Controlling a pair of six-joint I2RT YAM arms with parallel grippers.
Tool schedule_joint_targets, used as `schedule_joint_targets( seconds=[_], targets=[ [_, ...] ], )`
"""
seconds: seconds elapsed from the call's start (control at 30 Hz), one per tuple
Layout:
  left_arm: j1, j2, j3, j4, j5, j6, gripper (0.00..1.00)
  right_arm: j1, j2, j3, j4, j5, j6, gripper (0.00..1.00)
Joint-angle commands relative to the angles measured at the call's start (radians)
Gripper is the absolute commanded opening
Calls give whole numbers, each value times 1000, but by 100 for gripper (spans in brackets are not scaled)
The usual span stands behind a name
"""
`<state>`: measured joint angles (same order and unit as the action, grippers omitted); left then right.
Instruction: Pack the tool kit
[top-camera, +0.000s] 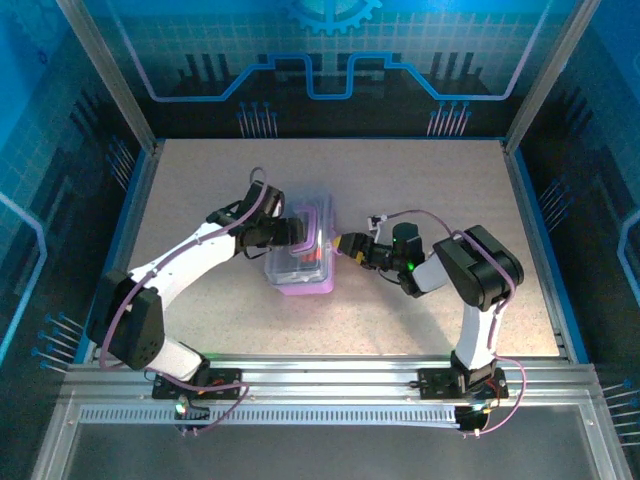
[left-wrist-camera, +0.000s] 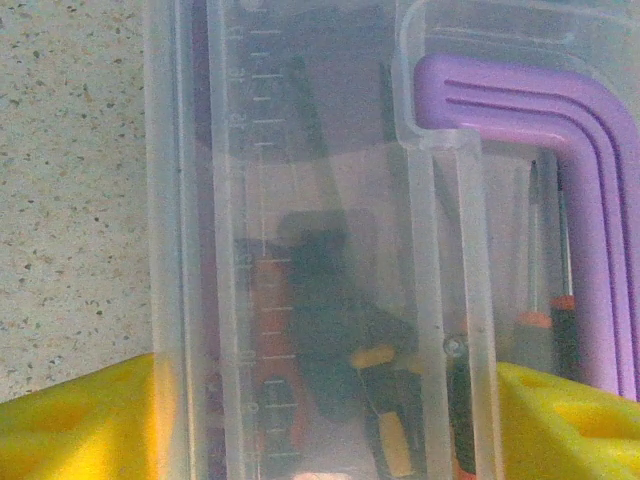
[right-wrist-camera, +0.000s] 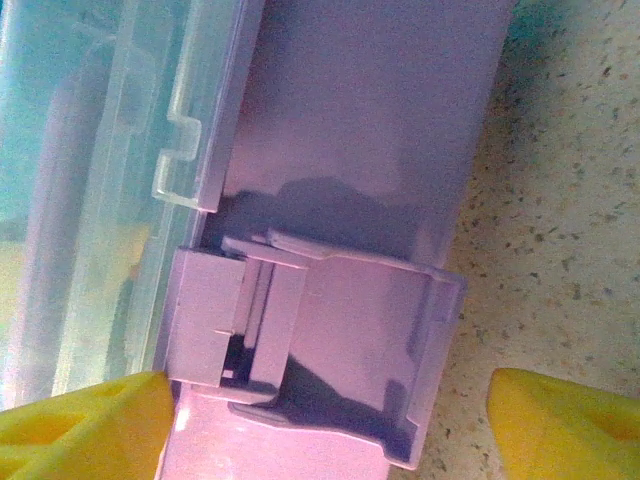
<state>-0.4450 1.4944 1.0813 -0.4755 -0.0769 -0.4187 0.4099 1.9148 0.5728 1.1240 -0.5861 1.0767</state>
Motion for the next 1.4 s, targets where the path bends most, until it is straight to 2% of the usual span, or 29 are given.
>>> schedule_joint_targets(
  seconds=[0.0, 0.3, 0.6, 1.0, 1.37],
  targets=[
    [8, 46, -68, -131, 26, 15, 69, -2, 35, 42, 136, -48, 85, 82],
    [9, 40, -55, -144, 51, 4, 69, -11, 123, 80, 297, -73, 247, 79],
    [9, 54, -22, -168, 56, 0, 68, -29, 47, 40, 297, -86, 247, 69],
    [5, 83, 12, -190, 72, -8, 68, -55, -16, 22, 297, -116, 216, 64],
    [-28, 116, 51, -205, 60, -6, 69, -59, -68, 23, 179, -104, 157, 53]
  ],
)
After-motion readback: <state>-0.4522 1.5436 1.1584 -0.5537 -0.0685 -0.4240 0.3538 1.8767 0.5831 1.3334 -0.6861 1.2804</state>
